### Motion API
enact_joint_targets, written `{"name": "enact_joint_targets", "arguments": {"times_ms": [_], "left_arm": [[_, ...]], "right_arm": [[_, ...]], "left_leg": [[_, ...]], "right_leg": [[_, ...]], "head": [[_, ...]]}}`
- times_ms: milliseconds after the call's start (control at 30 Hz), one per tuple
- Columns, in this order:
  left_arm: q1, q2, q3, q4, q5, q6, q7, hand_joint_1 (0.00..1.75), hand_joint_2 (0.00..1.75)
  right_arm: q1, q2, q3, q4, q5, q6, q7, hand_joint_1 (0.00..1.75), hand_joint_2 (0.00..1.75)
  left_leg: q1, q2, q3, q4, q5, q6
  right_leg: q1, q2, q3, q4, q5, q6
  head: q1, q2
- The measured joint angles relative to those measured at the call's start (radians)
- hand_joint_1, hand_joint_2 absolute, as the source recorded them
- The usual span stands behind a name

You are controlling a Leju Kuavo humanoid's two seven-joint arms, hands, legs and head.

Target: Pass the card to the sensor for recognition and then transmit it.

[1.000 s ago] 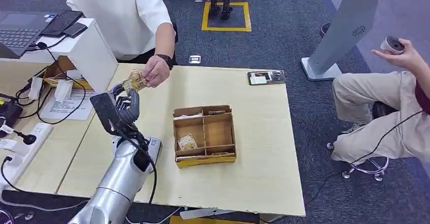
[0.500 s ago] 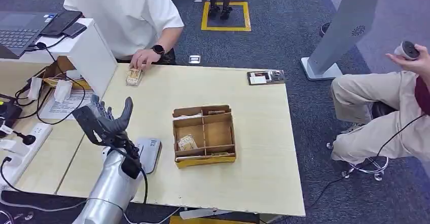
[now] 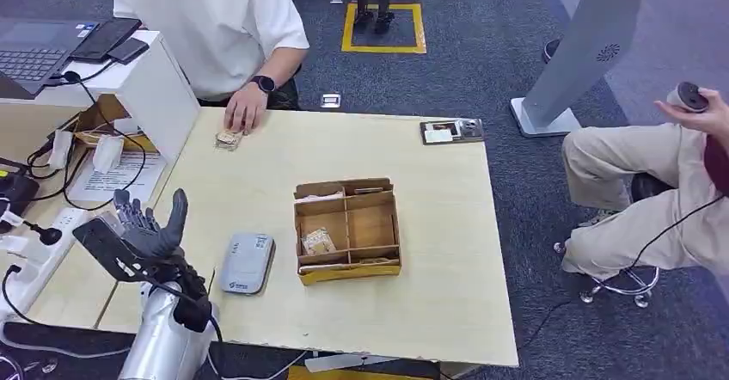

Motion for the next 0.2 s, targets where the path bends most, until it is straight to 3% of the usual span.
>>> {"name": "enact_joint_targets", "arguments": {"times_ms": [200], "left_arm": [[0.029, -0.003, 0.0, -0.036, 0.0, -0.01, 0.009, 0.0, 1.75]], "right_arm": [[-0.001, -0.001, 0.0, 0.0, -0.003, 0.0, -0.002, 0.0, 1.75]], "left_leg": [[0.0, 0.0, 0.0, 0.0, 0.0, 0.0]], "right_leg": [[0.0, 0.0, 0.0, 0.0, 0.0, 0.0]], "head": [[0.0, 0.0]]}}
